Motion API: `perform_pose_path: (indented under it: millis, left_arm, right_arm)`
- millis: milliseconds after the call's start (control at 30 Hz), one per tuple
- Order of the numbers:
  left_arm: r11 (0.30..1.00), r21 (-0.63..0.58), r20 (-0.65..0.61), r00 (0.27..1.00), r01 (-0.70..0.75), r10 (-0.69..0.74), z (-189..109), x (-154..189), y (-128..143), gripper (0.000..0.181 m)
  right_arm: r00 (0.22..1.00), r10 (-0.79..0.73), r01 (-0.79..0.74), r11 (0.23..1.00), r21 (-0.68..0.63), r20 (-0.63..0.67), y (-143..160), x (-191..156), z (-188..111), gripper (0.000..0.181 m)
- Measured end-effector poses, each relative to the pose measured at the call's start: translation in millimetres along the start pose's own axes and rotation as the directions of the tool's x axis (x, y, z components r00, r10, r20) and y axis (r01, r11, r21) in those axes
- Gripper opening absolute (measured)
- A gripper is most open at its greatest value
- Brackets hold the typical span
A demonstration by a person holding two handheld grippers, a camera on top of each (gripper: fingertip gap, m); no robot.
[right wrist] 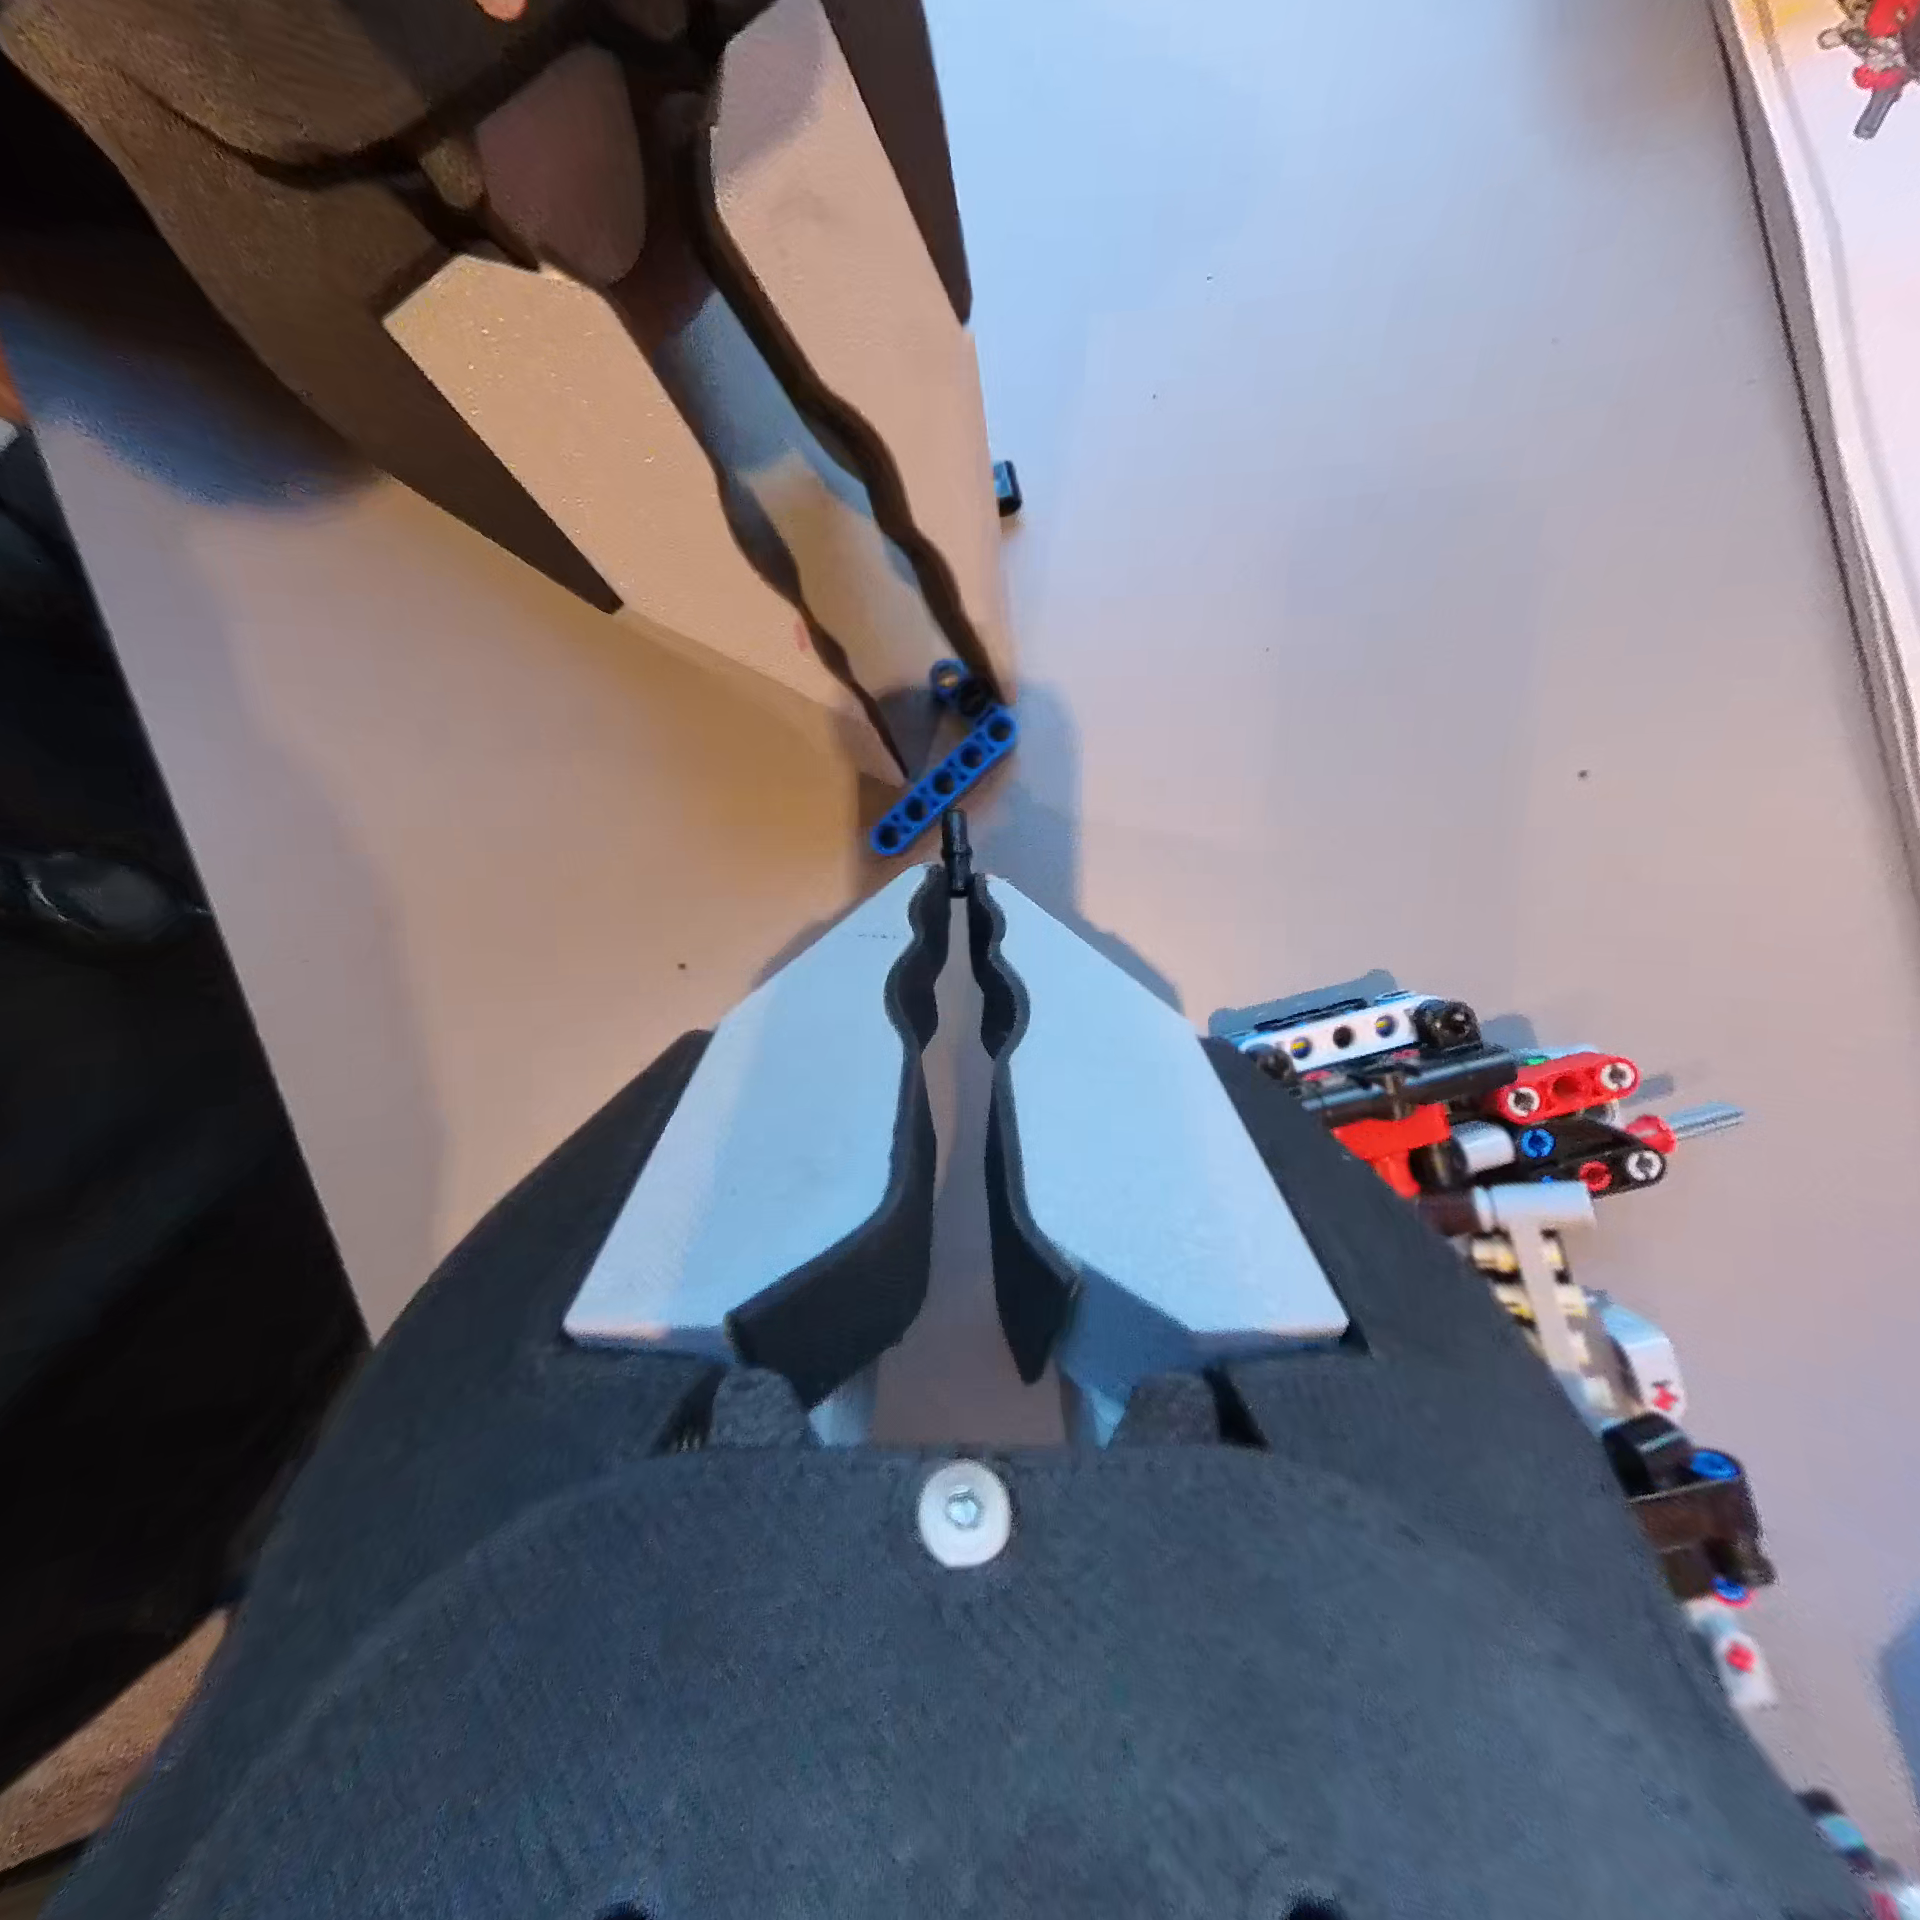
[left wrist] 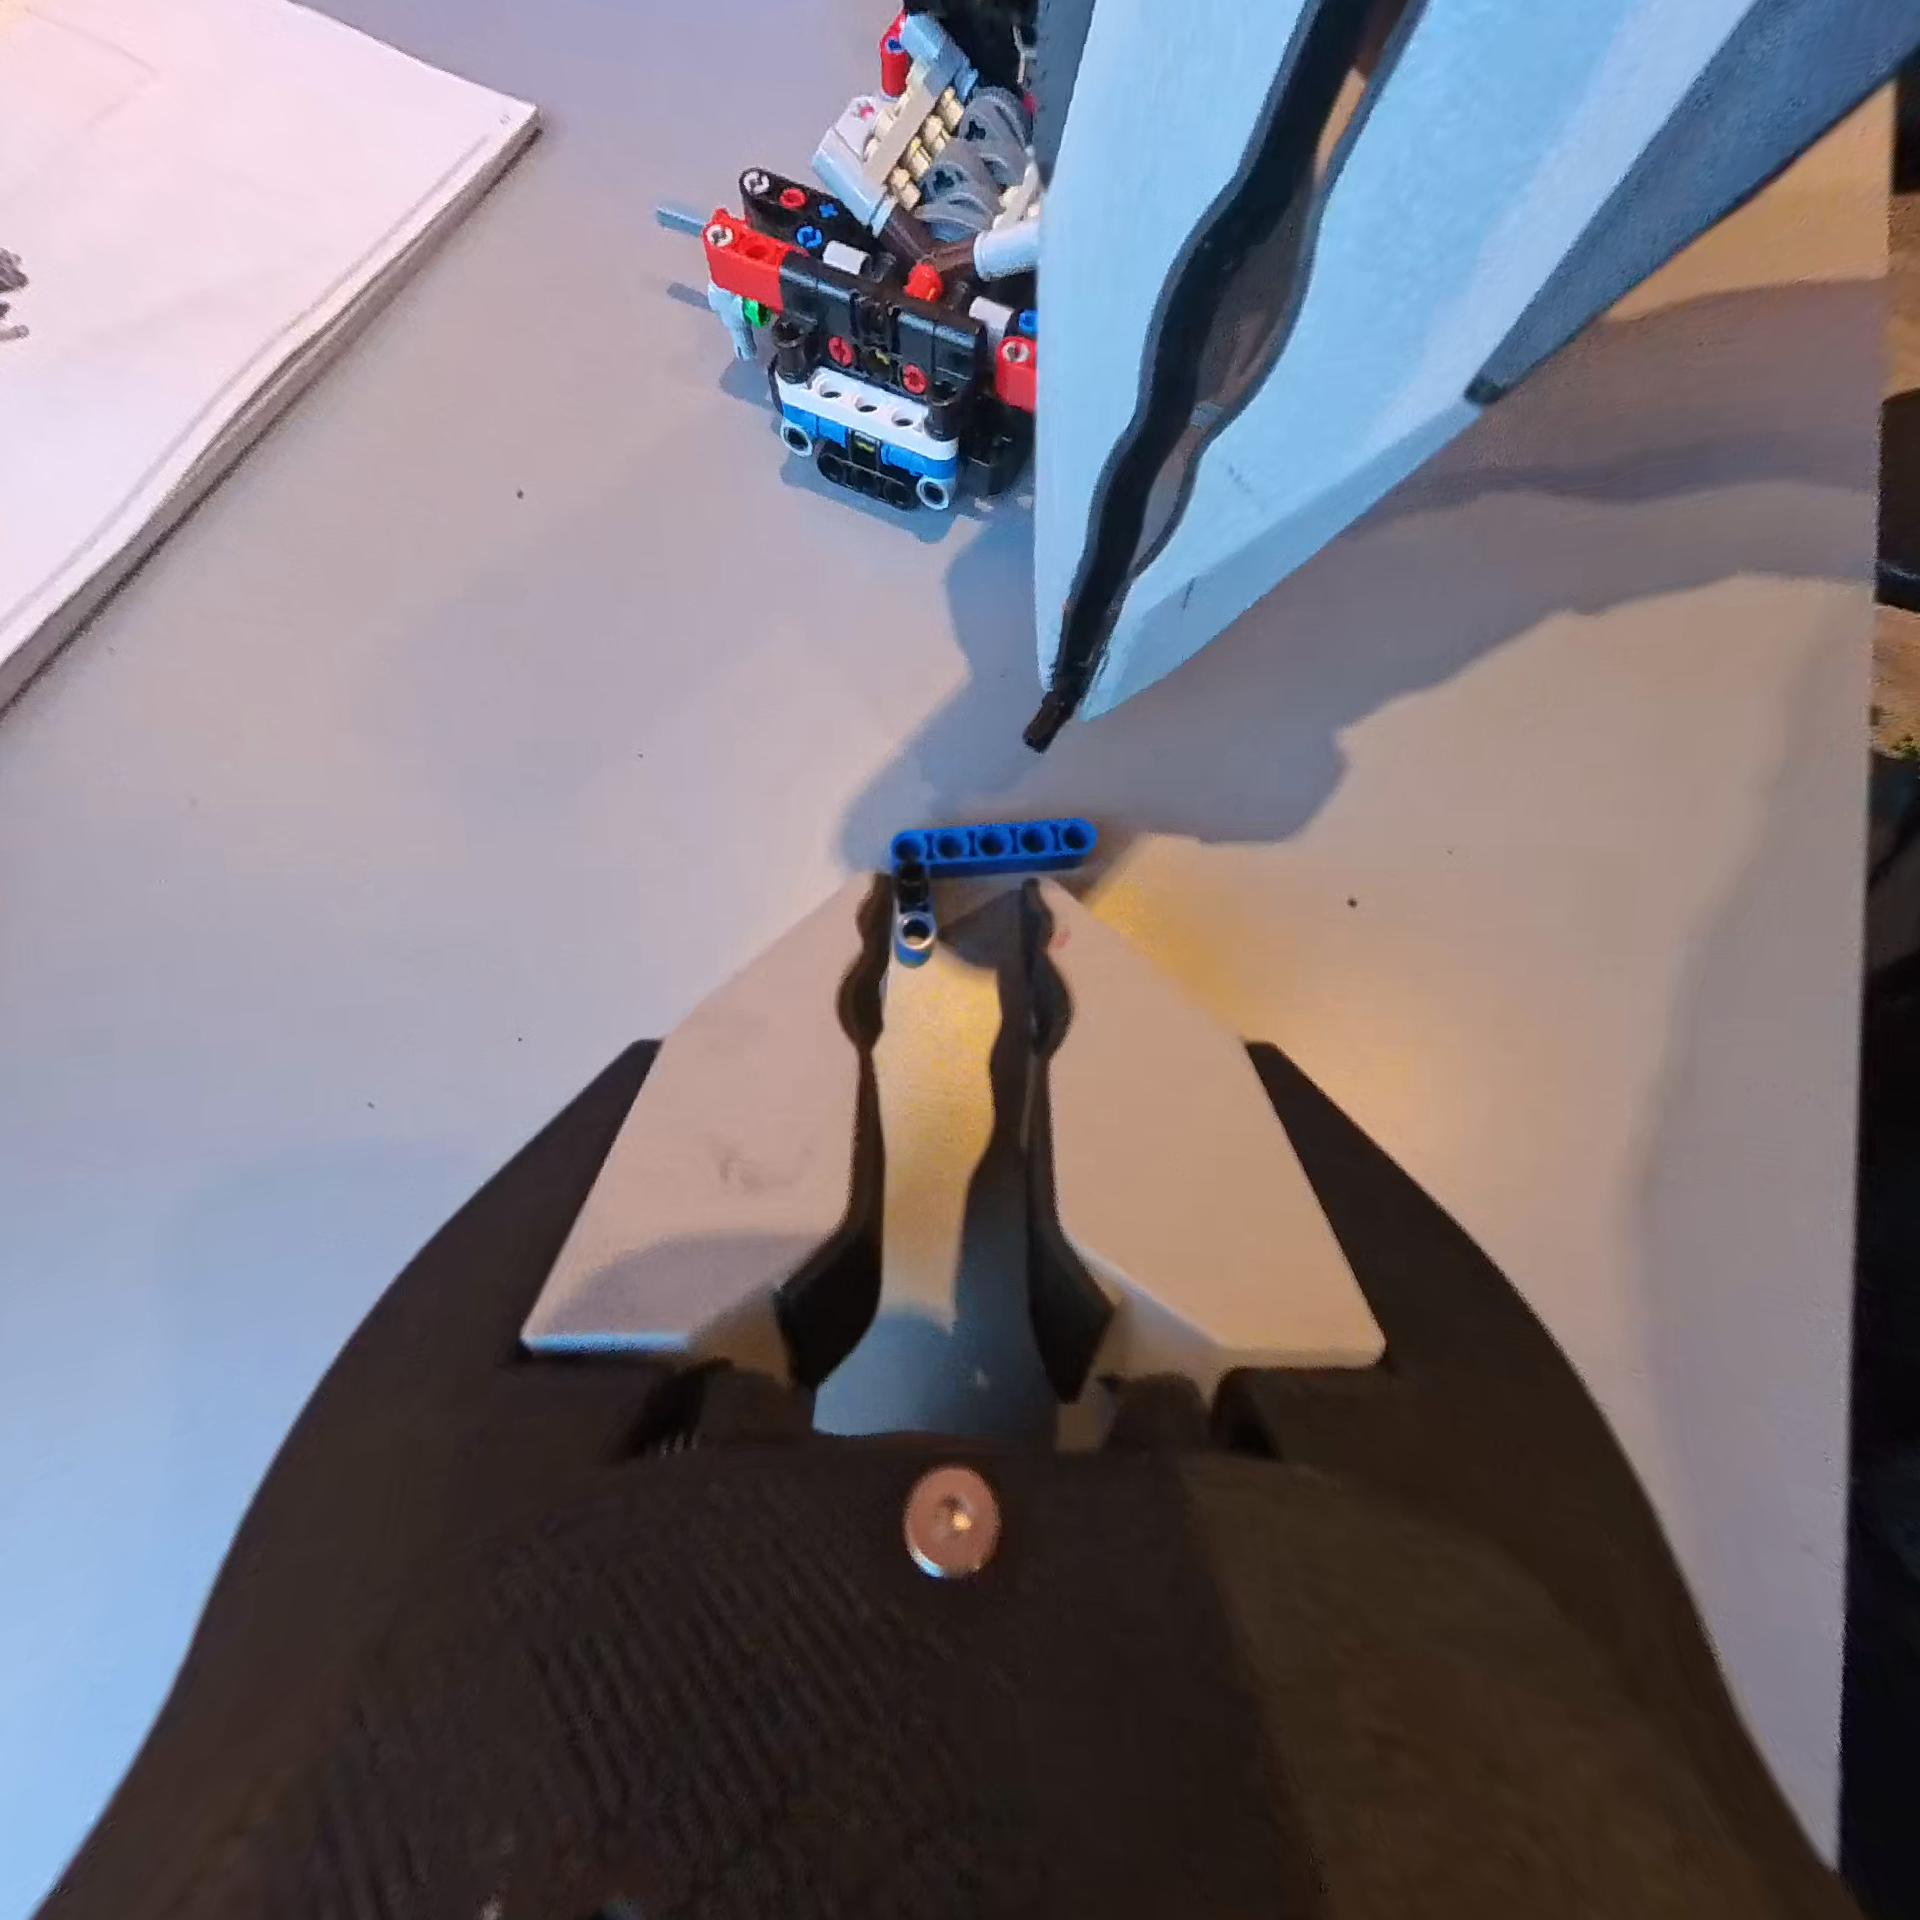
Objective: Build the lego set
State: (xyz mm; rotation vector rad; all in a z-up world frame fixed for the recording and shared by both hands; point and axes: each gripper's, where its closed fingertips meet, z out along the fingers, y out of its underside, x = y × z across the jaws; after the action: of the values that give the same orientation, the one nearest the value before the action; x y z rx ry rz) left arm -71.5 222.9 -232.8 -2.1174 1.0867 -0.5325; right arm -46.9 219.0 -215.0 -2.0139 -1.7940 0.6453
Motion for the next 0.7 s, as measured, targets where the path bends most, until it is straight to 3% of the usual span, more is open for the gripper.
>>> perform_pose_path:
  millis: [133, 267, 433, 700]
  left_arm:
    - [0.999, 0.043, 0.001, 1.0, -0.02, 0.02, -5, 0, -4, 0.034]
    - [0.993, 0.11, 0.009, 0.999, -0.035, 0.034, -14, -3, -12, 0.028]
    - [0.937, 0.287, -0.031, 0.975, -0.202, 0.22, -30, 28, -38, 0.013]
    - [0.856, 0.245, 0.1, 0.89, -0.455, 0.445, -24, 35, -31, 0.001]
  right_arm:
    - [0.999, 0.047, -0.048, 0.997, 0.056, 0.013, 1, -1, -6, 0.001]
    - [0.997, 0.062, -0.065, 0.994, 0.09, 0.038, 0, -5, -12, 0.001]
    - [0.99, 0.071, -0.086, 0.989, 0.118, 0.122, -7, -15, -15, 0.001]
    - [0.931, 0.184, -0.22, 0.972, 0.08, 0.315, -8, -29, -11, 0.001]
